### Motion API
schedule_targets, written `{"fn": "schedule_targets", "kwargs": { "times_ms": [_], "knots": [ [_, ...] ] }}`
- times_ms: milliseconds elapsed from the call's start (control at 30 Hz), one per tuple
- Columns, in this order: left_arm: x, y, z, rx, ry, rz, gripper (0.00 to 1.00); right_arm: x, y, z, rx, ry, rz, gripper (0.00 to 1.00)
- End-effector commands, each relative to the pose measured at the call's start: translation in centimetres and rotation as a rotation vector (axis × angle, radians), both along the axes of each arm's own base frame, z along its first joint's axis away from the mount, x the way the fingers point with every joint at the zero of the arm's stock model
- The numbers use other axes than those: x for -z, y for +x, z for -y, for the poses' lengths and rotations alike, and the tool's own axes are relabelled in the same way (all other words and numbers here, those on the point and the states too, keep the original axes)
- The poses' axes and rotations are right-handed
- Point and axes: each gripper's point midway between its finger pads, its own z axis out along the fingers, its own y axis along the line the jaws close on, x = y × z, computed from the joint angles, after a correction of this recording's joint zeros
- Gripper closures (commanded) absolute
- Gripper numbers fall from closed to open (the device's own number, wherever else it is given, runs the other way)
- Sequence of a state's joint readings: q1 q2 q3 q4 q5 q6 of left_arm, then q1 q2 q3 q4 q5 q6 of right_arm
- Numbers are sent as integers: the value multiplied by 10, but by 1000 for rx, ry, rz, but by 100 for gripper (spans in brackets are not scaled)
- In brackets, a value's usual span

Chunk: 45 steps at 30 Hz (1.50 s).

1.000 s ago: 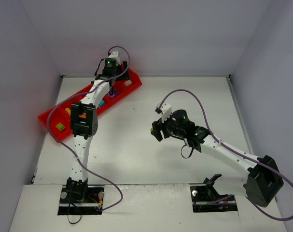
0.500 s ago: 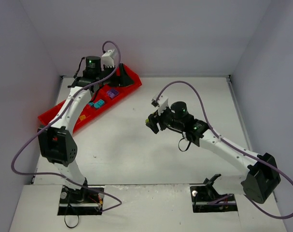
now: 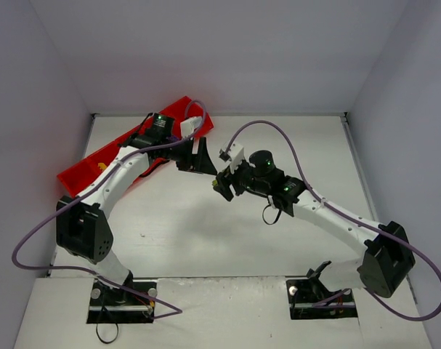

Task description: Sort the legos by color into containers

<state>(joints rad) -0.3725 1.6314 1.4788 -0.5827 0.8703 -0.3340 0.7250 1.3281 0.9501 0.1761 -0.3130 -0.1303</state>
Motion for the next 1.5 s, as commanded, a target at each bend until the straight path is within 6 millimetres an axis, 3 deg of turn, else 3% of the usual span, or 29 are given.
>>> {"fn": "schedule_targets", "kwargs": {
  "times_ms": [0, 367, 633, 767, 867, 900, 1000, 1067, 1100, 1133, 1233, 1333, 1433, 1467],
  "knots": [
    [-37, -13, 1, 35, -61, 93, 31, -44, 8, -21, -45, 93, 110, 98],
    [-40, -26, 12, 81, -119, 60, 31, -44, 10, -32, -68, 94, 111, 98],
    [-22, -37, 16, 121, -108, -1, 32, -45, 10, -33, -62, 96, 112, 98],
    [-12, -37, 16, 118, -89, -17, 45, -46, 11, -34, -64, 97, 111, 97],
    [-10, -35, 18, 125, -90, -18, 60, -44, 10, -35, -70, 95, 107, 96],
    [-11, -34, 18, 126, -91, -14, 70, -43, 10, -36, -69, 95, 104, 96],
    [-14, -31, 18, 125, -87, 5, 93, -40, 10, -36, -69, 90, 97, 89],
    [-16, -29, 16, 120, -87, 22, 98, -39, 11, -35, -63, 89, 94, 70],
    [-16, -28, 15, 112, -84, 26, 100, -37, 12, -34, -52, 85, 92, 52],
    [-15, -26, 14, 102, -79, 29, 100, -36, 12, -34, -44, 84, 86, 45],
    [-4, -17, 0, 42, -39, 27, 100, -30, 17, -29, -1, 77, 74, 25],
    [6, -1, -29, -68, 12, 30, 100, -24, 20, -22, 27, 73, 52, 17],
    [17, 28, -82, -303, 132, 32, 100, -18, 26, -10, 71, 80, 19, 15],
    [23, 41, -114, -428, 207, 32, 100, -18, 28, -7, 85, 85, 12, 15]
  ]
}}
